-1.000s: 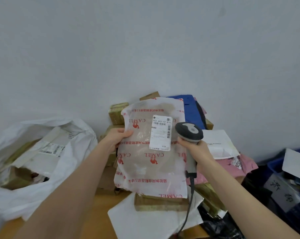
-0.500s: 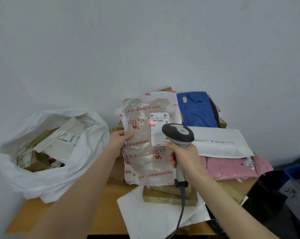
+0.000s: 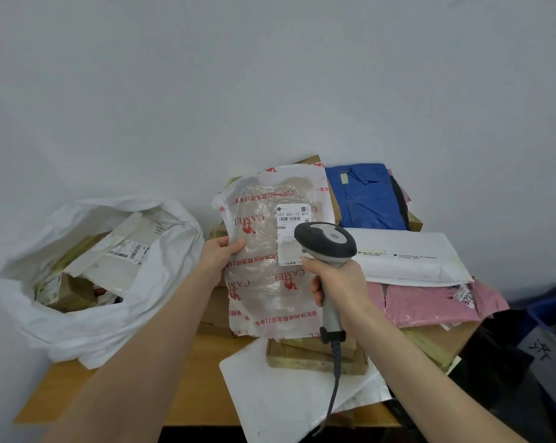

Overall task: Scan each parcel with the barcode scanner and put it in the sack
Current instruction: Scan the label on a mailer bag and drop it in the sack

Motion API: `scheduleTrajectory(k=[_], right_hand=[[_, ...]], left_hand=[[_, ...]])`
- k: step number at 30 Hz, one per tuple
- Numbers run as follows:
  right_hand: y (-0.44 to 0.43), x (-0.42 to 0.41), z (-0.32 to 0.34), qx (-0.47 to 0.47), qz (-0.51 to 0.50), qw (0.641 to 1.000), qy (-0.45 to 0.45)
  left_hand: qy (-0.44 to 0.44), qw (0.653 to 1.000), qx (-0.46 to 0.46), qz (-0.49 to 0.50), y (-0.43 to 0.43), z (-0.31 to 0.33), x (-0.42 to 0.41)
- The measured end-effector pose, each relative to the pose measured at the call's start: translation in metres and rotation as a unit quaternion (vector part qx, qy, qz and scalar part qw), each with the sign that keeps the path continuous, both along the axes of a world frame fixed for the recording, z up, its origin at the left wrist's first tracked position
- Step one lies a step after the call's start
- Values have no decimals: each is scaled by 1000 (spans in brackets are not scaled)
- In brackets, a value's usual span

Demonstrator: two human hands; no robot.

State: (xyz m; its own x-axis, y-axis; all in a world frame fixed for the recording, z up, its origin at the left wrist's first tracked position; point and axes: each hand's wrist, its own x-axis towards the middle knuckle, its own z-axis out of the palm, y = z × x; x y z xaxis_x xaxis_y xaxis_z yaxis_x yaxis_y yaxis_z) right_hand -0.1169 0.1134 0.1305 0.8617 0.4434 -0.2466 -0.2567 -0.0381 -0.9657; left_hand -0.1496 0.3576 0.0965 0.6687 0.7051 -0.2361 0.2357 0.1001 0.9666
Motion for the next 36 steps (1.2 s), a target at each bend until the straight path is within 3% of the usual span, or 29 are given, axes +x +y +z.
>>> scheduleTrajectory(k=[8,14,21,25,29,36], right_hand=[[24,-14,13,121,8,985,121],[64,-48,3,130,50,966,216],[134,-73,5,145,60,955,253],[187,-71,6,157,55,953,252],[257,-67,0,158,35,958,236],[380,-58,-15,125,-13,968,216]], left_hand=[[-11,998,27,61,14,18,-32],[17,987,75,141,40,27,-96],[13,967,103,233,91,22,-163],[25,938,187,291,157,36,-179],[60,887,329,320,246,65,-177],[190,833,478,203,380,55,-138]])
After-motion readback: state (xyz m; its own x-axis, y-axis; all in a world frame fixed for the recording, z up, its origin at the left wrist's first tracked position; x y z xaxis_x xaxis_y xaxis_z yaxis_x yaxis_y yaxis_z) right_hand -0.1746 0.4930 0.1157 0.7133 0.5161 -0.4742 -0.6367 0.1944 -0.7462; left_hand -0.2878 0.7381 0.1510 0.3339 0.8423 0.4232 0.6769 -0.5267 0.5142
